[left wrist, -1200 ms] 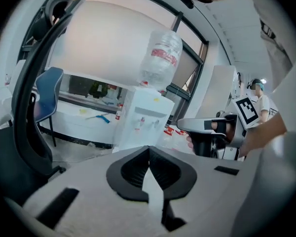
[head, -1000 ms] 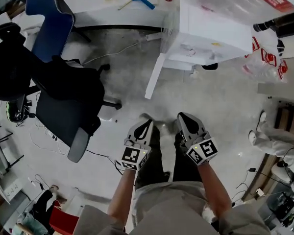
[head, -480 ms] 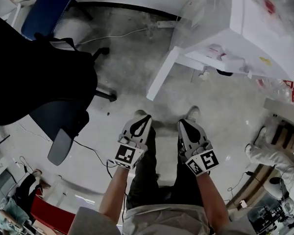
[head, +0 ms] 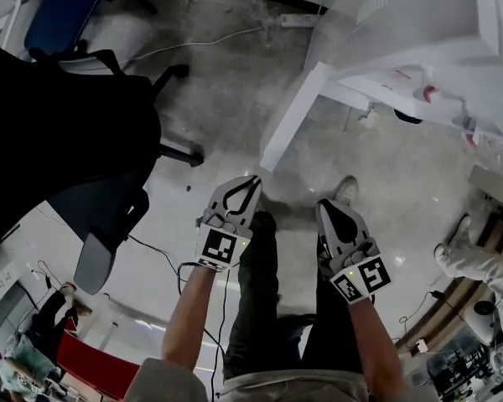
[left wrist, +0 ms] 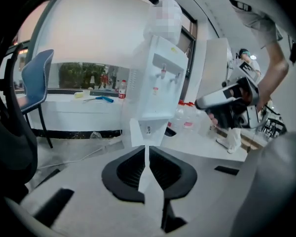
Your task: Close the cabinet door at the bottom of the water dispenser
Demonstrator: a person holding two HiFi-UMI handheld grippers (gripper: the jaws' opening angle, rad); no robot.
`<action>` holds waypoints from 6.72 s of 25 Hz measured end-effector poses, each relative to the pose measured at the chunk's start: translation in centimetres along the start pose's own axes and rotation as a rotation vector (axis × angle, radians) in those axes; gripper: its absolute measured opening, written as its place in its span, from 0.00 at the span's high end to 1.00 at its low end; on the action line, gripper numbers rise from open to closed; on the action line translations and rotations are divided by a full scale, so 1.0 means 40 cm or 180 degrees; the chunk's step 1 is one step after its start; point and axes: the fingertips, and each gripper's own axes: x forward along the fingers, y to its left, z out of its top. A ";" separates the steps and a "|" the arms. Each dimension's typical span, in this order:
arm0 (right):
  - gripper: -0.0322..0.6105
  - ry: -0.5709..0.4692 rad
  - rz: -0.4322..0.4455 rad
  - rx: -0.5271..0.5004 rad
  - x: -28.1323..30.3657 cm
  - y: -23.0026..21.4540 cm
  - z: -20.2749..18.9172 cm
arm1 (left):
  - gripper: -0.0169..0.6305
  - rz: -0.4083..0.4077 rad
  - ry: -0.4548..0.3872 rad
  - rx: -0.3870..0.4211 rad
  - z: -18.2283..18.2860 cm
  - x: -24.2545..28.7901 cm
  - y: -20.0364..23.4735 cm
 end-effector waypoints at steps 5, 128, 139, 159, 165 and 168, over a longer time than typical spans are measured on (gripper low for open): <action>0.93 0.0058 -0.0031 0.0056 0.011 -0.029 -0.052 | 0.86 -0.0187 0.0338 0.0370 -0.123 0.050 0.031; 0.93 -0.0635 -0.1257 0.0955 -0.561 -0.974 -0.080 | 0.92 0.0905 0.0598 -0.0500 0.152 1.065 -0.510; 0.93 -0.0683 -0.1283 0.0894 -0.568 -0.945 -0.077 | 0.96 0.0731 0.0556 -0.0298 0.158 0.991 -0.542; 0.94 -0.0933 -0.1025 0.0914 -0.565 -0.593 0.110 | 0.96 0.0091 0.0302 -0.0191 0.405 0.545 -0.632; 0.94 -0.0998 -0.0905 0.0892 -0.595 -0.451 0.227 | 0.96 -0.0119 0.0222 -0.0140 0.544 0.389 -0.677; 0.94 -0.1036 -0.0834 0.0845 -0.621 -0.388 0.303 | 0.96 -0.0147 0.0182 -0.0142 0.623 0.315 -0.698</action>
